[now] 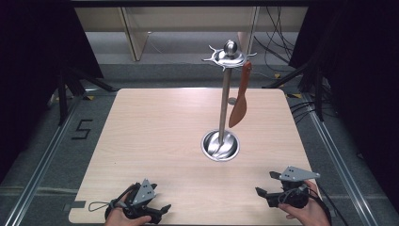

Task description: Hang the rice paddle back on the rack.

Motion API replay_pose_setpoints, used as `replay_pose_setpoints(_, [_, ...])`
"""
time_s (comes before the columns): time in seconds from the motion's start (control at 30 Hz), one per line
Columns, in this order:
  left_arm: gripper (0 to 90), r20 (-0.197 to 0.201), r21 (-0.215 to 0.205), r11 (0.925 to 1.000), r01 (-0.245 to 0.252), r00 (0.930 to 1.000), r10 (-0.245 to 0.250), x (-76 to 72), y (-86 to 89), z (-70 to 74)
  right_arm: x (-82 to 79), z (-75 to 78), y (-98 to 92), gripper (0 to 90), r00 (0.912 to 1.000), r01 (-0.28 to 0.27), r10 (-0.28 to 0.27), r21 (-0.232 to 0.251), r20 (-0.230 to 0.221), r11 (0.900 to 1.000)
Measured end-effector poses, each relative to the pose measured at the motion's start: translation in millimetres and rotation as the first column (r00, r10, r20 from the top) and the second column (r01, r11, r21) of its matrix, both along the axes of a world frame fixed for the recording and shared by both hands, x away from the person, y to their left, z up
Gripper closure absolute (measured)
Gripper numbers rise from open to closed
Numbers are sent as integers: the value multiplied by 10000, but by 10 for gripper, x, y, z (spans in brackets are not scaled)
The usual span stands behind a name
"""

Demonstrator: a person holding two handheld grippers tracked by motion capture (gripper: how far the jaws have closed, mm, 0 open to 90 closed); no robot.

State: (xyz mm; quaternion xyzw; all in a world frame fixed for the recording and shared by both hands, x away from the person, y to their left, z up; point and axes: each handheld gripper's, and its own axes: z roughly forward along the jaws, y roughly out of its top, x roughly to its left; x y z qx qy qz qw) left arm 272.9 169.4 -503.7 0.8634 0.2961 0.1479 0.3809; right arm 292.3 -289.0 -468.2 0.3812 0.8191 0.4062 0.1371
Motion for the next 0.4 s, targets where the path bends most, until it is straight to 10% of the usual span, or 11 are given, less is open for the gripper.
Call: replay_pose_setpoints(0.4, [156, 64, 74, 10000, 51, 10000, -51, 2, 6, 3, -17, -18, 2, 198, 9999, 11, -11, -44, -152, 10000])
